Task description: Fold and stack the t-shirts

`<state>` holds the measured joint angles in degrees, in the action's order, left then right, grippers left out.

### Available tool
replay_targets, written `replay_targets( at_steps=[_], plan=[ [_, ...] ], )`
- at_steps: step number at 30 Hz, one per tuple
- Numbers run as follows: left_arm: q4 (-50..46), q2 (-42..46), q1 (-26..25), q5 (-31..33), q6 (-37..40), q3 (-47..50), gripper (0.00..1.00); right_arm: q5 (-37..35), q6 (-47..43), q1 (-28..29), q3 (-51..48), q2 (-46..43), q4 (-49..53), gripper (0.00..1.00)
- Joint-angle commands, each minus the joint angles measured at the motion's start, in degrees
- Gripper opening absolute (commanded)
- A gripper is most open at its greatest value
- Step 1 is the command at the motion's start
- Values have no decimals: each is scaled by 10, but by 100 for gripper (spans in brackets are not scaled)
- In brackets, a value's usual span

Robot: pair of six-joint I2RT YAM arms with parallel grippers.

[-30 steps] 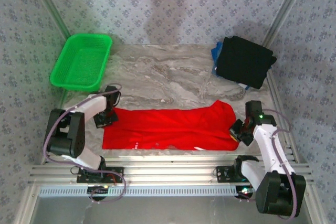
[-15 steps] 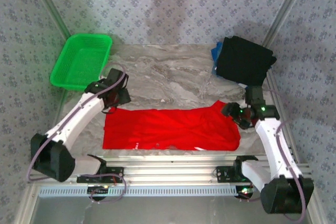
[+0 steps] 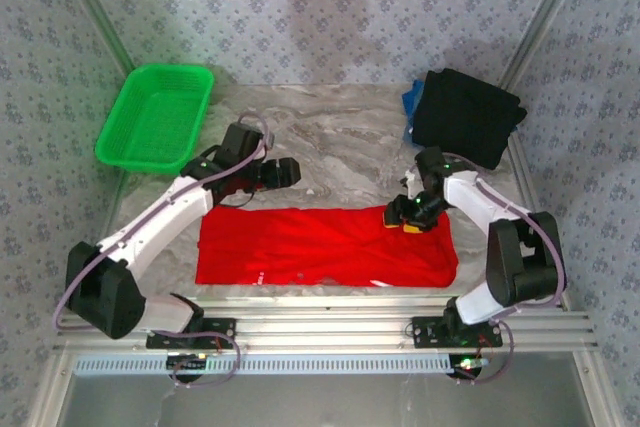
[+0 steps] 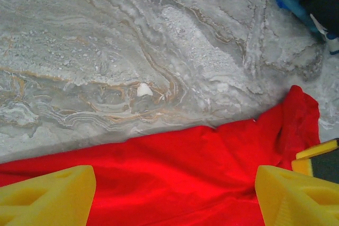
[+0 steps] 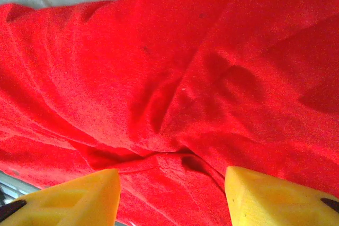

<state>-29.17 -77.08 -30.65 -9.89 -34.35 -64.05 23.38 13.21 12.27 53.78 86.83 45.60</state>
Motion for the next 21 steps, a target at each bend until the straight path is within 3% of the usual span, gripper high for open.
replay_targets(
  at_steps=[1, 9, 13, 17, 21],
  plan=[
    [0, 32, 0, -8, 21, 13, 79, -11, -30, 11, 7, 16, 7, 56],
    [-16, 81, 1, 5, 45, 17, 80, -55, -47, 39, 13, 48, 5, 51],
    [-56, 114, 2, 42, 63, -5, 84, -74, -52, 57, 10, 59, 3, 47],
    [-93, 141, 12, 65, 74, -30, 86, -86, -47, 61, 13, 59, 3, 25],
    [-135, 156, 23, 85, 82, -43, 86, -101, -41, 67, 22, 26, 19, 11]
  ],
)
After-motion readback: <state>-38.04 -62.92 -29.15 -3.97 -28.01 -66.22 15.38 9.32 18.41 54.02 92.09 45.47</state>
